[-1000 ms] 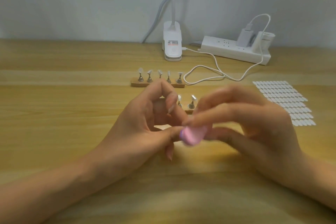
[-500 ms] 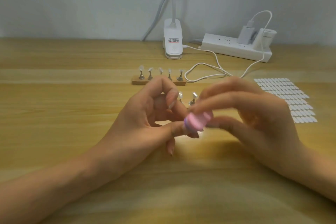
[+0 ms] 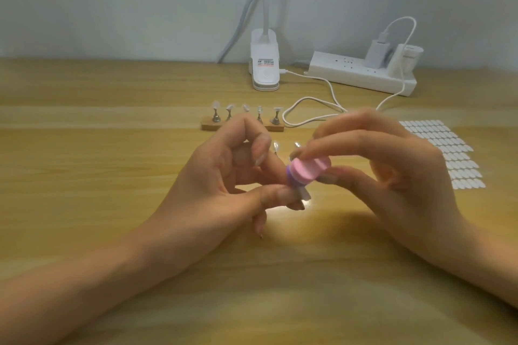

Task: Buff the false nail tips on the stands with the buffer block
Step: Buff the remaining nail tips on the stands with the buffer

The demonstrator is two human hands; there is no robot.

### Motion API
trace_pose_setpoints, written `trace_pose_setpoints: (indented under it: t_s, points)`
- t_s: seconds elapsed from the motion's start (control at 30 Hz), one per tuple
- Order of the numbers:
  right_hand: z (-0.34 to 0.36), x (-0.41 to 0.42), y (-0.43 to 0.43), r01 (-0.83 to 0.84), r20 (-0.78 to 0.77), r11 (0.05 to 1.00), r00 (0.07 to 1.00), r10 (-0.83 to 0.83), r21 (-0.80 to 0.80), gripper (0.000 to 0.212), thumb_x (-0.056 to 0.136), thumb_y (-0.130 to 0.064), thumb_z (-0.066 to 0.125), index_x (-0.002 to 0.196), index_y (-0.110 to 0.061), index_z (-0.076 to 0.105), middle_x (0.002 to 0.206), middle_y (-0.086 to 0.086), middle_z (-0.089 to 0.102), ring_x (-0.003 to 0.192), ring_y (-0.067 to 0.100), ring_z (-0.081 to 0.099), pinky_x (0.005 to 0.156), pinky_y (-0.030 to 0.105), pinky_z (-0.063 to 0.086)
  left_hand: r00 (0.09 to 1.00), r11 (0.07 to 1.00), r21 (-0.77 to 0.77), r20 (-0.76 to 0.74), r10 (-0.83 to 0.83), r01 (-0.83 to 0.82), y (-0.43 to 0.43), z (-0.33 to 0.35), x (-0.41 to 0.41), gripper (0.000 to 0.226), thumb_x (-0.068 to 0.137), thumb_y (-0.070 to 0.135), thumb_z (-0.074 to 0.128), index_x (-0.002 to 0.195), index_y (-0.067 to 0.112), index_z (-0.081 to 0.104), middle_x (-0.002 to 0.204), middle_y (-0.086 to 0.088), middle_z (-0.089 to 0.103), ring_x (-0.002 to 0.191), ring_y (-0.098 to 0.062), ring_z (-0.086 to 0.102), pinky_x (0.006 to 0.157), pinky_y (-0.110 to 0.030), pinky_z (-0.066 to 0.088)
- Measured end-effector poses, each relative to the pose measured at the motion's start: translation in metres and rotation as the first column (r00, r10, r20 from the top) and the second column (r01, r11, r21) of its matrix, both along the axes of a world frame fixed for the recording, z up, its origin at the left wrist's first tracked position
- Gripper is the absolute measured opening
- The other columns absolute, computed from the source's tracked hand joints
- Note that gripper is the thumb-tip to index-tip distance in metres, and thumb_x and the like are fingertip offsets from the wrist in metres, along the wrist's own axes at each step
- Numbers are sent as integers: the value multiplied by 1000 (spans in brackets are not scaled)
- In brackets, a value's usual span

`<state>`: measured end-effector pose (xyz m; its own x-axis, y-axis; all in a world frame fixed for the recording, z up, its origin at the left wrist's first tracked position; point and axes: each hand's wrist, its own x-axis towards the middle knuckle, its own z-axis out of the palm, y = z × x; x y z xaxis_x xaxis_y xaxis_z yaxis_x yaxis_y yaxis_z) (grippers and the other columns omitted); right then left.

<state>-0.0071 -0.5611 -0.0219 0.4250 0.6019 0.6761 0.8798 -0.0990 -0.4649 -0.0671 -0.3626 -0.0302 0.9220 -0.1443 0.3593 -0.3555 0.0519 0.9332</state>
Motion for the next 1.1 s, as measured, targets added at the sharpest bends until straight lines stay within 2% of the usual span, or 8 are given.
trace_pose_setpoints:
  t_s: [0.13,0.27,0.4,0.5,0.7,0.73,0.9,1.1]
  points:
    - [-2,1,-1,-47,13,999,999,47,-15,17,92,-19,67,108,-25,68,103,-3,64,99,15,65,88,26,50,1000,1000,-8,3,-13,13,0,1,-1,45,78,1,77,83,17,36,72,-5,69,59,-12,67,42,-21,45]
    - [-5,23,-10,90,-192,988,979,-64,129,18,89,-14,69,106,-21,69,103,0,69,96,27,65,87,41,53,998,1000,-11,51,-23,23,0,9,-5,37,76,12,76,84,27,42,78,-7,74,74,-21,73,52,-20,50]
    - [-6,27,-13,144,-403,966,914,-47,216,18,86,-23,71,104,-19,72,101,-4,74,96,15,70,86,22,54,968,984,-20,176,177,-176,13,22,7,36,78,18,79,92,28,48,81,5,76,76,-10,71,55,-16,48]
    - [-7,27,-10,160,-491,960,871,-29,228,21,82,-33,73,101,-23,75,101,-3,76,93,10,71,84,16,53,939,950,-36,148,311,-310,24,24,22,38,77,17,81,99,24,51,85,2,77,80,-11,72,56,-19,51]
    - [-6,27,-9,141,-510,977,859,-41,158,21,81,-31,73,100,-25,77,104,1,75,94,18,71,83,20,55,937,918,205,152,314,-340,26,11,34,50,74,30,86,112,28,54,86,5,76,100,-9,70,90,-33,53]
    - [-6,26,-9,136,-511,978,859,-38,156,21,81,-32,73,101,-25,77,104,2,75,94,20,71,83,22,56,947,915,249,135,292,-318,24,8,34,50,75,27,86,113,30,54,86,6,76,100,-8,69,90,-35,53]
    - [-5,26,-9,137,-521,980,853,-43,144,21,80,-31,73,99,-24,78,104,1,75,92,23,70,82,23,57,961,908,318,102,256,-275,23,-1,35,44,81,16,82,113,31,57,85,8,74,97,-5,67,81,-9,45]
    - [-4,26,-8,119,-499,987,865,-49,110,22,81,-30,71,102,-27,77,103,-2,75,85,15,69,76,18,55,966,909,335,18,259,-250,24,-5,39,42,82,7,79,110,30,59,81,7,72,78,2,62,74,-8,43]
